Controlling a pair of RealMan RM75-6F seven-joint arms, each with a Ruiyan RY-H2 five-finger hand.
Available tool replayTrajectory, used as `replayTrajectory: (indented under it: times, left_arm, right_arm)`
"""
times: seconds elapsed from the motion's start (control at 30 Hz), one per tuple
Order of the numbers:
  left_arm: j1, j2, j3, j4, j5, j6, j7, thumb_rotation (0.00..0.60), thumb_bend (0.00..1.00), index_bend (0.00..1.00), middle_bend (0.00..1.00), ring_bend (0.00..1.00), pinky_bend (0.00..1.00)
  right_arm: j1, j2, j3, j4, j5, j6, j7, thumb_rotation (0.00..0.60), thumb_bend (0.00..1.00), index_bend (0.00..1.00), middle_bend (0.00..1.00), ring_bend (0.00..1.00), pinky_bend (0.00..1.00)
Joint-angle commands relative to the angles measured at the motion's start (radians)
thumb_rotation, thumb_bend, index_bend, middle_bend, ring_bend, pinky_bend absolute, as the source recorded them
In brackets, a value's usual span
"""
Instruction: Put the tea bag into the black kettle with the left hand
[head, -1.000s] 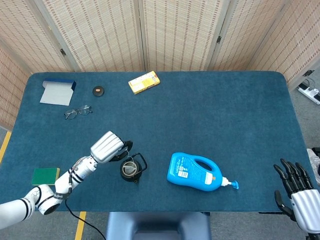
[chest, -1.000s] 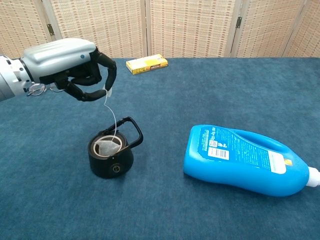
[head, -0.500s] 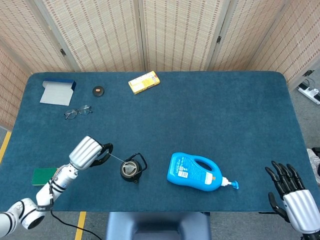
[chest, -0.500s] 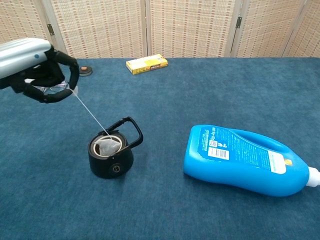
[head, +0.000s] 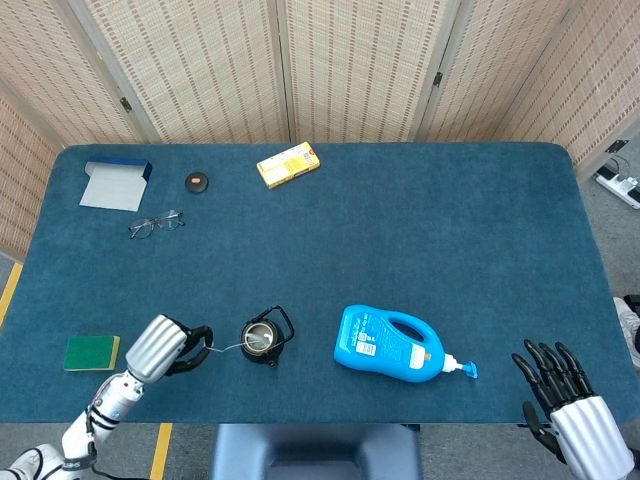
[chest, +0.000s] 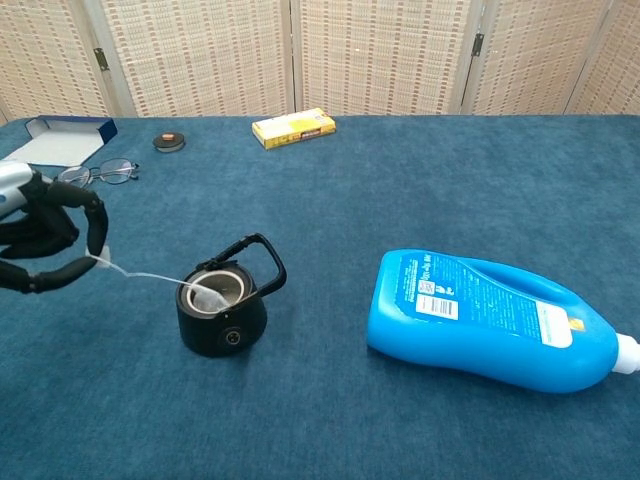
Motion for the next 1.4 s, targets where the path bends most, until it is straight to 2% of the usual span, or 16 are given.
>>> replayTrajectory:
  times: [0.03,0.33,0.5,0.57,0.63,0.73,0.83,1.07,1.23,1.27,1.3,1.33,1.37,1.4]
  left_arm:
    - [0.011,-0.037,0.020,0.022,0.036,0.016,0.001,0.600,0.66,0.73,1.00,1.00,1.00]
    - [0.027,-0.078,0.025,0.074,0.030,0.004,-0.019,0.600,0.66,0.71,1.00,1.00,1.00]
    - [0.042,-0.088,0.036,0.102,0.037,0.018,-0.052,0.600,0.66,0.66,1.00,1.00,1.00]
    - [0.047,-0.086,0.038,0.109,0.035,0.020,-0.058,0.600,0.65,0.57,1.00,1.00,1.00]
    - [0.053,-0.079,0.038,0.111,0.030,0.025,-0.063,0.600,0.58,0.36,1.00,1.00,1.00]
    - [0.065,-0.061,0.037,0.102,0.022,0.030,-0.054,0.600,0.47,0.15,1.00,1.00,1.00]
    - [0.077,-0.037,0.040,0.087,0.017,0.035,-0.036,0.600,0.43,0.09,1.00,1.00,1.00]
    - [0.116,0.010,0.043,0.060,0.009,0.073,-0.027,0.600,0.37,0.07,1.00,1.00,1.00]
    - [0.178,0.106,0.032,0.003,-0.037,0.142,-0.047,0.600,0.37,0.05,1.00,0.99,1.00]
    - [0.193,0.134,0.031,-0.018,-0.055,0.148,-0.048,0.600,0.37,0.06,0.97,0.94,0.99]
    - [0.209,0.161,0.027,-0.040,-0.074,0.158,-0.047,0.600,0.37,0.06,0.89,0.85,0.94]
    - [0.232,0.187,0.016,-0.066,-0.100,0.181,-0.047,0.600,0.37,0.08,0.75,0.68,0.82]
    - [0.250,0.202,0.008,-0.083,-0.121,0.195,-0.048,0.600,0.37,0.09,0.65,0.59,0.73]
    - [0.274,0.224,0.000,-0.104,-0.156,0.201,-0.031,0.600,0.37,0.10,0.50,0.43,0.56]
  right_arm:
    - [-0.010,-0.007,-0.005,0.014,-0.017,0.022,-0.001,0.600,0.58,0.00,0.00,0.00,0.00]
    - [-0.020,-0.013,-0.006,0.042,-0.035,0.054,0.011,0.600,0.58,0.00,0.00,0.00,0.00]
    - [-0.017,-0.016,-0.008,0.038,-0.040,0.039,-0.001,0.600,0.58,0.00,0.00,0.00,0.00]
    - [-0.016,-0.017,-0.008,0.037,-0.040,0.035,-0.004,0.600,0.58,0.00,0.00,0.00,0.00]
    - [-0.015,-0.017,-0.009,0.035,-0.041,0.031,-0.006,0.600,0.58,0.00,0.00,0.00,0.00]
    - [-0.013,-0.017,-0.010,0.033,-0.042,0.025,-0.009,0.600,0.58,0.00,0.00,0.00,0.00]
    - [-0.012,-0.016,-0.011,0.033,-0.045,0.023,-0.010,0.600,0.58,0.00,0.00,0.00,0.00]
    - [-0.011,-0.018,-0.013,0.033,-0.052,0.019,-0.017,0.600,0.58,0.00,0.00,0.00,0.00]
    - [-0.009,-0.014,-0.010,0.031,-0.045,0.021,-0.009,0.600,0.58,0.00,0.00,0.00,0.00]
    - [-0.008,-0.013,-0.008,0.029,-0.040,0.018,-0.006,0.600,0.58,0.00,0.00,0.00,0.00]
    - [-0.005,-0.010,-0.007,0.027,-0.035,0.014,-0.002,0.600,0.58,0.00,0.00,0.00,0.00]
    - [0.002,-0.004,-0.004,0.019,-0.018,-0.002,0.013,0.600,0.58,0.00,0.00,0.00,0.00]
    - [0.009,0.004,-0.002,0.011,-0.003,-0.017,0.027,0.600,0.58,0.00,0.00,0.00,0.00]
    - [0.022,0.019,-0.001,-0.003,0.020,-0.046,0.053,0.600,0.58,0.00,0.00,0.00,0.00]
